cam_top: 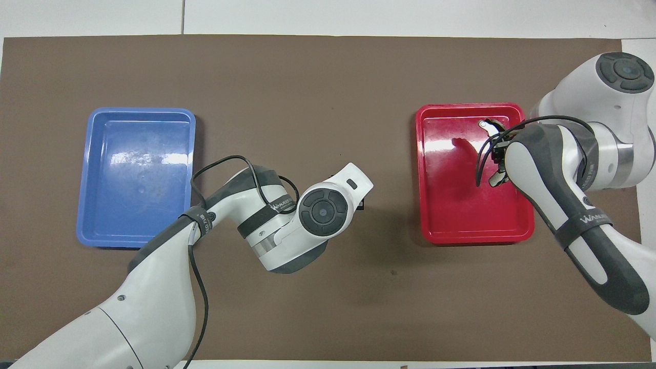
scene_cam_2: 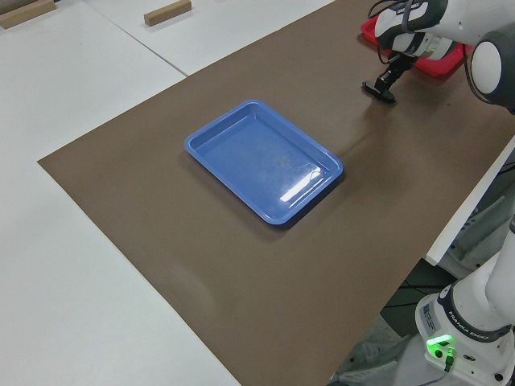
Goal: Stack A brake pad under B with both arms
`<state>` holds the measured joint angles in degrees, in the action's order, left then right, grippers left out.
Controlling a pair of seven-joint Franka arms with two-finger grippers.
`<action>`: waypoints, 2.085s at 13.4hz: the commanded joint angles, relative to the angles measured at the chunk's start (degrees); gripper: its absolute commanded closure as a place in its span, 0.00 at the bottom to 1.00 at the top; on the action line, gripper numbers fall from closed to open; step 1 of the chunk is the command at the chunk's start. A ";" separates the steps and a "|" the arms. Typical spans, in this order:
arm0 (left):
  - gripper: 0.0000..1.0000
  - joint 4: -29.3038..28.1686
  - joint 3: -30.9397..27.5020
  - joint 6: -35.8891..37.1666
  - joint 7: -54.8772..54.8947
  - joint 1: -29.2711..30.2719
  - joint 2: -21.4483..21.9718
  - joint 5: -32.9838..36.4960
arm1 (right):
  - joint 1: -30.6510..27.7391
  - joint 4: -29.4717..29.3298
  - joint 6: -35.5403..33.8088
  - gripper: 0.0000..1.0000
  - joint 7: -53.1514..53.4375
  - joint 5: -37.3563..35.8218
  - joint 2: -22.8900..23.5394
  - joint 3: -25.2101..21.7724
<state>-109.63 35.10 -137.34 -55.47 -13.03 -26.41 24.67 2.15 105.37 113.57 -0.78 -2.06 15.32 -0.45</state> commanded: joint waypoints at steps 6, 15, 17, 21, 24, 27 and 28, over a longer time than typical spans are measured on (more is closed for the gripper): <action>0.26 1.43 -2.32 -0.65 -1.31 -0.85 -1.27 2.40 | -0.57 -0.70 -1.24 0.99 -1.25 -0.05 -0.29 0.71; 0.00 10.66 -5.91 18.67 2.89 0.02 6.17 -3.91 | 0.05 -5.35 -5.72 0.99 1.29 0.83 0.15 4.39; 0.00 10.66 -8.90 23.85 12.09 0.02 10.84 -8.38 | 0.22 -6.58 -5.90 0.99 5.59 0.83 0.50 7.64; 0.00 11.63 -19.00 35.01 31.34 0.20 19.27 -17.63 | 0.31 -8.08 -5.81 0.99 13.94 0.74 1.64 12.65; 0.00 11.28 -24.71 38.10 44.96 4.32 24.90 -22.72 | 1.19 -9.04 -3.62 1.00 21.49 0.13 2.96 18.10; 0.00 11.37 -32.18 40.31 56.49 4.68 26.84 -24.92 | 1.54 -9.31 0.15 1.00 28.53 0.04 5.15 23.55; 0.00 11.37 -33.25 41.09 58.17 5.38 27.46 -26.06 | 2.33 -9.22 1.12 1.00 29.51 -0.31 6.03 24.52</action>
<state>-97.37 3.93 -97.83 -1.13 -7.75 -0.61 0.76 4.31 97.92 113.37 26.06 -1.61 19.07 21.86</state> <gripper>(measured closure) 0.000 0.590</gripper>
